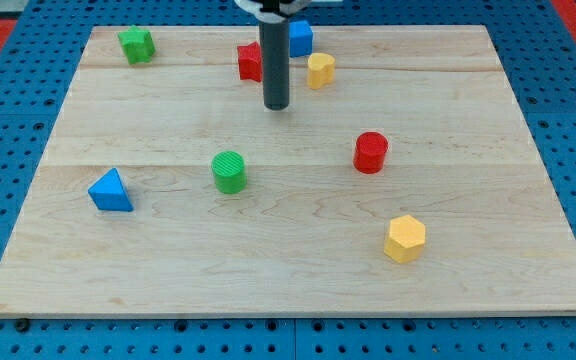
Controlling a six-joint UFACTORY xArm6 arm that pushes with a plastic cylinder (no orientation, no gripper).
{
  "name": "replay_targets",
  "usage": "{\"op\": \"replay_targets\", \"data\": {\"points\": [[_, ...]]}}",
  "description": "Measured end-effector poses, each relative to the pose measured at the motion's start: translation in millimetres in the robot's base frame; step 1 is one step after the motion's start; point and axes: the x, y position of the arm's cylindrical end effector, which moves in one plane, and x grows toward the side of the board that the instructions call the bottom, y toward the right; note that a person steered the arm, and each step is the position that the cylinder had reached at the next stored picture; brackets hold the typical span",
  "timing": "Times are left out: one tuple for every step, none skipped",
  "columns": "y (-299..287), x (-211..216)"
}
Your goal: Move the yellow heart towards top right corner of the board
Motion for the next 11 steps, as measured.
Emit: {"op": "replay_targets", "data": {"points": [[20.4,-41.0],[69.3,-67.9],[110.7,-67.7],[115.5,-55.4],[127.0,-43.3],[141.1,-45.7],[141.1,-29.4],[146.3,-25.3],[169.8,-47.4],[189.5,-62.4],[203.7,-65.4]]}}
